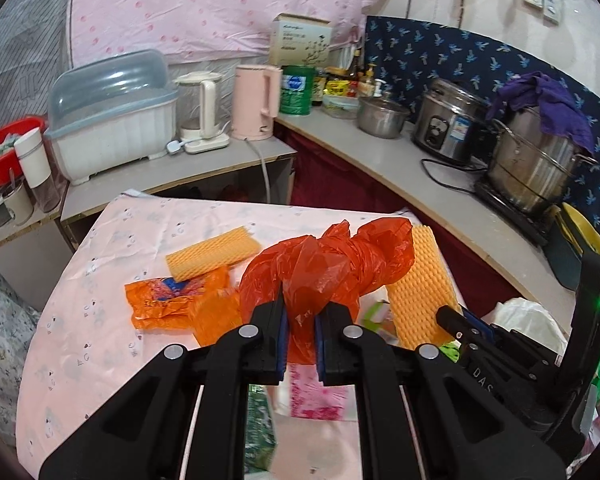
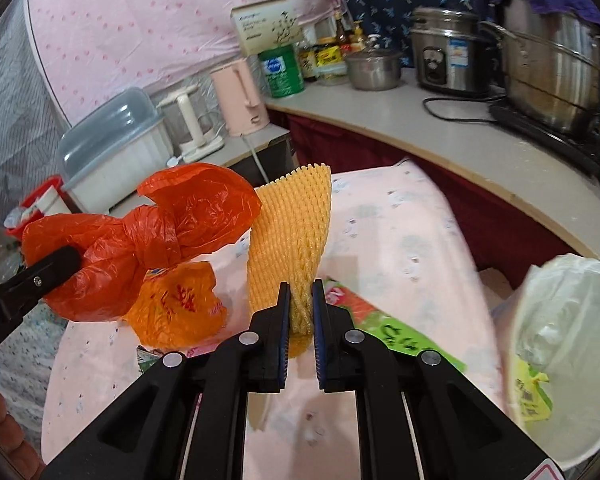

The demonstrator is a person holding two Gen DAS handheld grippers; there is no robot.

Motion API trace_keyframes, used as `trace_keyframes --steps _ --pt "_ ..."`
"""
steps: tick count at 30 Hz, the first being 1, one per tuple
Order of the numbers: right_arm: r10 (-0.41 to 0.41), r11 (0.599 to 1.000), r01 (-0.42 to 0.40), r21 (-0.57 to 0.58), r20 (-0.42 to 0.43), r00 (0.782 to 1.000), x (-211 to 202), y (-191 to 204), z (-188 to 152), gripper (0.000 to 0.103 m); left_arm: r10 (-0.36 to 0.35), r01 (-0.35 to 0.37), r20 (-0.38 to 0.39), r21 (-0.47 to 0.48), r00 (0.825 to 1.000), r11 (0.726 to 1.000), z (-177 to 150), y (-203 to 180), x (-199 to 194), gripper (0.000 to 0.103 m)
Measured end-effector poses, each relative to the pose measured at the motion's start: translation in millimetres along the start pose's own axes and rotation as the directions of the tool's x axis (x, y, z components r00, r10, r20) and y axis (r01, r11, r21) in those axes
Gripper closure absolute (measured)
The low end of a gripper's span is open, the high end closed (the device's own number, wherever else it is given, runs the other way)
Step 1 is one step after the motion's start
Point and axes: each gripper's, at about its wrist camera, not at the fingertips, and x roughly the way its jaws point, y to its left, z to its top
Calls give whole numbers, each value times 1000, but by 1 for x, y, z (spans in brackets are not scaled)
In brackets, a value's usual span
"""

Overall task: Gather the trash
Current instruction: 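Grasp the orange mesh sleeve with the right tool while the left tool holds the red bag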

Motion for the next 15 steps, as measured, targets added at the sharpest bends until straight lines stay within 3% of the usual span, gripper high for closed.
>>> trace_keyframes --steps 15 --pt "-134 982 119 147 96 986 -99 -112 -27 93 -134 132 -1 167 991 977 -27 -125 -35 93"
